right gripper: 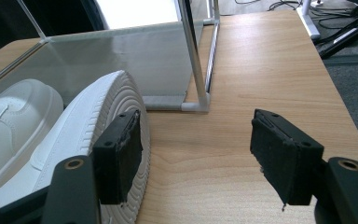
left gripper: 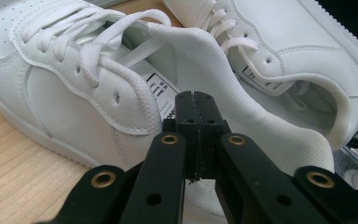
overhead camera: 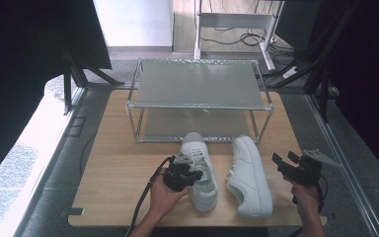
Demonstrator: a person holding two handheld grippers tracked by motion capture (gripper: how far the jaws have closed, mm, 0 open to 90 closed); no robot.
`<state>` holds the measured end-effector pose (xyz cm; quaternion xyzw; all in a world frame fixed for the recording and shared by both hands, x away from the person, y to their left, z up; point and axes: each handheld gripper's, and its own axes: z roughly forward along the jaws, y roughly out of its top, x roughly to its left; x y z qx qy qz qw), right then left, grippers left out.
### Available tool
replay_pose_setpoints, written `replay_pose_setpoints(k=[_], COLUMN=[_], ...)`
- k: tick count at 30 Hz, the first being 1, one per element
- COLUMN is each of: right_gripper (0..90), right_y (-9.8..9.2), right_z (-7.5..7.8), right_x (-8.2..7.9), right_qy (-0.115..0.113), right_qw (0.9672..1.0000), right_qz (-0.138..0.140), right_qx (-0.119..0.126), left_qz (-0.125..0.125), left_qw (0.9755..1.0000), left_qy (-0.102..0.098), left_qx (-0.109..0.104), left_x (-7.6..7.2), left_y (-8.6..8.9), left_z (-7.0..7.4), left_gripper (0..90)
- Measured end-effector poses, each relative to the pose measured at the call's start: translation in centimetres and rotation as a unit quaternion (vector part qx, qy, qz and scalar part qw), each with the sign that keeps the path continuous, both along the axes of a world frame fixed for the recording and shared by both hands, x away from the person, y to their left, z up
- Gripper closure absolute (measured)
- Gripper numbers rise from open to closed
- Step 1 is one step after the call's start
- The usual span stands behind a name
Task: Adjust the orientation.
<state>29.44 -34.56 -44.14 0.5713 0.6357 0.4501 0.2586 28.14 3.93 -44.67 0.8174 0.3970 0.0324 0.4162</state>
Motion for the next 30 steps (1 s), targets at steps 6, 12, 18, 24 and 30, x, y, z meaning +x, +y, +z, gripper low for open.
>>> replay_pose_setpoints(k=[6, 12, 18, 24, 30], right_gripper=[34.1, 34.2, 34.2, 34.2, 34.1], right_y=[-0.2, -0.1, 0.0, 0.1, 0.3], right_z=[0.0, -0.1, -0.2, -0.3, -0.3], right_x=[0.0, 0.0, 0.0, 0.0, 0.0], right_qy=[0.000, 0.001, 0.005, 0.004, 0.005], right_qw=[1.0000, 1.0000, 1.0000, 1.0000, 1.0000], right_qz=[-0.001, -0.002, 0.000, 0.000, 0.005], right_qx=[0.002, 0.002, -0.002, -0.002, -0.005], left_qz=[0.006, 0.027, 0.037, 0.033, -0.003], left_qw=[1.0000, 0.9996, 0.9993, 0.9994, 0.9986], left_qy=[0.004, 0.007, 0.007, 0.007, -0.051], left_qx=[-0.003, 0.003, 0.007, -0.008, -0.015], left_x=[-0.2, -0.2, 0.0, -0.2, -1.3], left_y=[1.3, 3.3, 4.6, 5.5, 5.4], left_z=[0.0, -0.5, -0.4, -0.2, 1.4], left_gripper=[90.0, 90.0, 90.0, 86.8, 60.7])
